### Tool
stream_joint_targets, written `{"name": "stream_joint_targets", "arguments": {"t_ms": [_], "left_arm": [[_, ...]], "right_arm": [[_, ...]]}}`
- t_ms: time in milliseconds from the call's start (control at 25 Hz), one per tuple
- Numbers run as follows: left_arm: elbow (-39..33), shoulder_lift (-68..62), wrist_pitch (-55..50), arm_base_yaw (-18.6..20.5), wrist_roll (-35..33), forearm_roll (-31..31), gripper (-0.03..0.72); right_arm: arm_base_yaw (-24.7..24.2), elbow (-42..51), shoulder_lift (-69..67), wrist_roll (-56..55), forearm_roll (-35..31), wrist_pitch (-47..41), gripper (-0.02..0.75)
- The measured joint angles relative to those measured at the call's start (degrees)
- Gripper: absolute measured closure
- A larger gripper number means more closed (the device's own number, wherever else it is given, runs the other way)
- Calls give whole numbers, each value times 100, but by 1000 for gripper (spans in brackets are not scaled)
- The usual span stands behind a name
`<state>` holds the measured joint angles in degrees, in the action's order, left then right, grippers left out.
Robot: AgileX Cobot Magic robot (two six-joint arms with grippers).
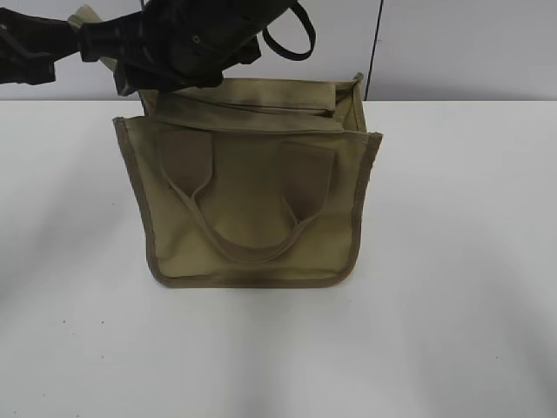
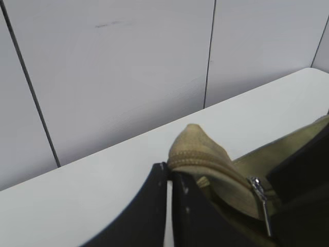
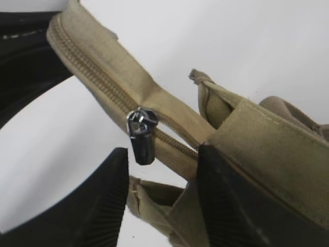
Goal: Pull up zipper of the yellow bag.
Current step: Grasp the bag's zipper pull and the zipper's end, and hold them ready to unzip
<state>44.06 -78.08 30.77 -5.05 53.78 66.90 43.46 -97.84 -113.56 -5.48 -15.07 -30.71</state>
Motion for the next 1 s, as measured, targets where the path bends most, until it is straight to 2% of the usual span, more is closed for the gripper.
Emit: {"name": "stream_joint_targets", "arguments": {"t_ms": [520, 680, 840, 920, 1000], "left_arm": [[0, 0, 99, 0, 0, 5, 699], [0, 0, 167, 0, 0, 5, 699], [0, 0, 240, 0, 0, 5, 699], [0, 0, 266, 0, 0, 5, 699], [0, 0, 277, 0, 0, 5, 699]], "right_arm": [[0, -6, -261, -526, 77, 441, 425], [0, -6, -292, -824, 77, 595, 485], [0, -6, -292, -1097, 77, 736, 513], [0, -6, -292, -1186, 77, 808, 554], [0, -6, -292, -1230, 81, 861, 631]]}}
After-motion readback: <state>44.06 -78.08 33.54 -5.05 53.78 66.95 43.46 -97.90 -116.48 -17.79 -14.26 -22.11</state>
